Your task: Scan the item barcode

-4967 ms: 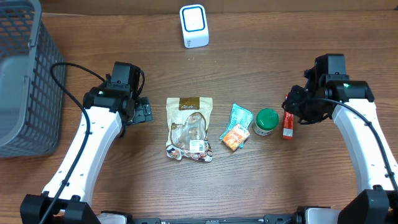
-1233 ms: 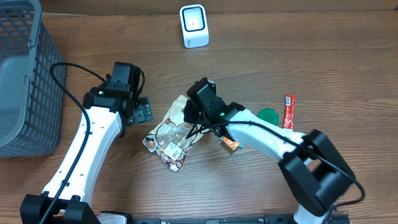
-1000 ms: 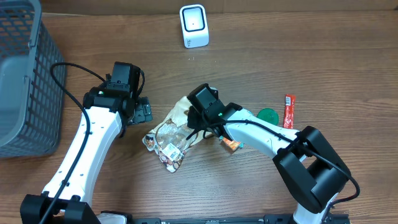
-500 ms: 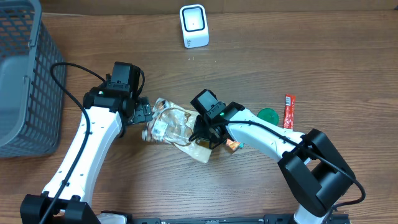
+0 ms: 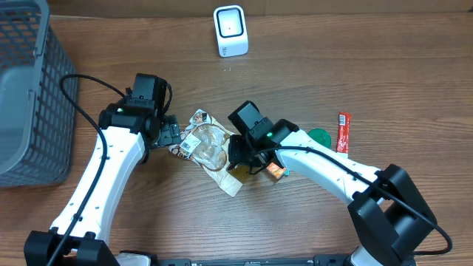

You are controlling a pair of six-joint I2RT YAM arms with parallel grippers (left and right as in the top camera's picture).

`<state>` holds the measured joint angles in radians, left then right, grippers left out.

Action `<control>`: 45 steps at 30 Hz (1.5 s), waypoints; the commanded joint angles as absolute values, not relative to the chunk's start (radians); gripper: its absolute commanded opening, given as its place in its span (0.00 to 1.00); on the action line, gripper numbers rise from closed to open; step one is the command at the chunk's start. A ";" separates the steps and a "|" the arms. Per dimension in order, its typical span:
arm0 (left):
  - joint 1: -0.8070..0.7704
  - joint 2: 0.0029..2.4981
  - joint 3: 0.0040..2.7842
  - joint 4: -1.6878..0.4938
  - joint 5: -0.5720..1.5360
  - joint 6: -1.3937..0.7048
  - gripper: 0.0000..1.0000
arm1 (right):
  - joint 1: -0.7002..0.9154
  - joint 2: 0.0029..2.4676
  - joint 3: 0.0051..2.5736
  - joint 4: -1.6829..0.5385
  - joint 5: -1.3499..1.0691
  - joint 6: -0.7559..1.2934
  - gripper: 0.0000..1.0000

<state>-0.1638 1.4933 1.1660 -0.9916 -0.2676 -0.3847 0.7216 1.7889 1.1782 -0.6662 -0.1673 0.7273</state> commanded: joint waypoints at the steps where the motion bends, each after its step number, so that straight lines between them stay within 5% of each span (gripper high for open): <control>1: -0.165 1.485 1.181 -0.987 -0.345 -0.326 1.00 | 0.720 1.766 1.198 -0.696 -0.158 0.727 0.28; 14: -0.165 1.485 1.181 -0.987 -0.369 -0.265 1.00 | 0.726 1.766 1.197 -0.769 -0.132 0.832 0.22; 19: -0.165 1.485 1.180 -0.827 -0.339 -0.278 1.00 | 0.739 1.770 1.197 -0.771 -0.120 0.838 0.22; 27: -0.165 1.519 1.179 -0.780 0.205 -0.040 1.00 | 0.735 1.770 1.197 -0.817 -0.086 0.836 0.28; 30: -0.165 1.567 1.179 -0.772 0.251 0.015 1.00 | 0.733 1.770 1.197 -0.817 -0.091 0.838 0.33; 33: -0.165 1.632 1.179 -0.760 0.252 0.090 0.74 | 0.733 1.771 1.197 -0.818 -0.090 0.837 0.46; 35: -0.165 1.678 1.179 -0.743 0.252 0.091 0.66 | 0.733 1.776 1.197 -0.817 -0.091 0.838 0.51; 37: -0.164 1.733 1.179 -0.707 0.251 0.092 0.64 | 0.733 1.779 1.196 -0.818 -0.091 0.838 0.62; 45: -0.164 1.837 1.179 -0.627 0.208 0.094 0.63 | 0.733 1.780 1.159 -0.773 -0.120 0.839 0.63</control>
